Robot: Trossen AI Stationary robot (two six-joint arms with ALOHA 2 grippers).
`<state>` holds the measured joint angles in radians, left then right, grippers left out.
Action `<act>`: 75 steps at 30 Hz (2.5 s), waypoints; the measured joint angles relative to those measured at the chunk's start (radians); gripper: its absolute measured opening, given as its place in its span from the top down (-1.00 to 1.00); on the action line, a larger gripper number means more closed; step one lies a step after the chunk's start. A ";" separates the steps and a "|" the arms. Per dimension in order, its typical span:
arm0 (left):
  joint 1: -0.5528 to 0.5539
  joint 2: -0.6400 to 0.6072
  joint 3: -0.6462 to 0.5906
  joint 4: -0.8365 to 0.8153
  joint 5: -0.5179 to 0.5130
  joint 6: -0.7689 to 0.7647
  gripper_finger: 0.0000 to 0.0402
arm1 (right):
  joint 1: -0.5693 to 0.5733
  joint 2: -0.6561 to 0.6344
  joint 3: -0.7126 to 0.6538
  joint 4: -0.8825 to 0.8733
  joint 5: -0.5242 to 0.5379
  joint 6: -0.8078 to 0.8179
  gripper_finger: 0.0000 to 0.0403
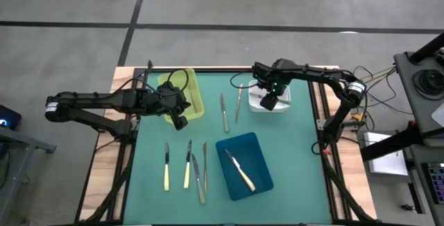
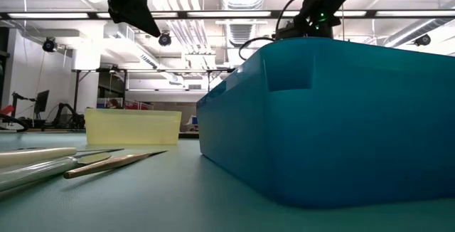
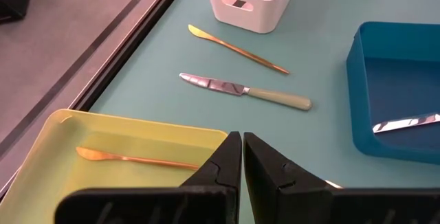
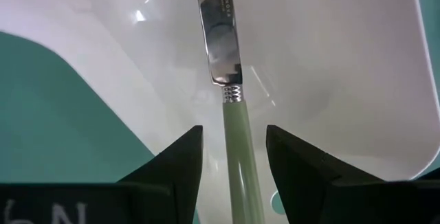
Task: Sort silverware by color (type)
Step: Put the bottom right green knife into the white bin, then put the left yellow knife into the blue bin
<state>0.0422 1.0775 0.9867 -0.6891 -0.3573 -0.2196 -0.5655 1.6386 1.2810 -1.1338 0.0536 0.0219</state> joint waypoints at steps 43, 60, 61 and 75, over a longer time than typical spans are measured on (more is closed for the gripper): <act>0.000 0.000 0.000 0.000 0.000 -0.008 1.00 | 0.000 0.000 -0.060 0.078 0.000 -0.036 0.73; 0.000 0.000 0.000 0.000 0.000 -0.008 1.00 | 0.000 -0.033 -0.060 0.078 -0.001 -0.041 0.94; 0.000 0.000 0.000 0.000 0.000 -0.008 1.00 | 0.000 -0.041 -0.060 0.078 -0.001 -0.041 0.95; 0.000 0.000 0.000 0.000 0.001 -0.017 1.00 | 0.000 -0.053 -0.060 0.123 -0.001 -0.020 0.96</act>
<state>0.0418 1.0775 0.9867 -0.6888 -0.3565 -0.2362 -0.5655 1.5860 1.2205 -1.0109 0.0528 0.0021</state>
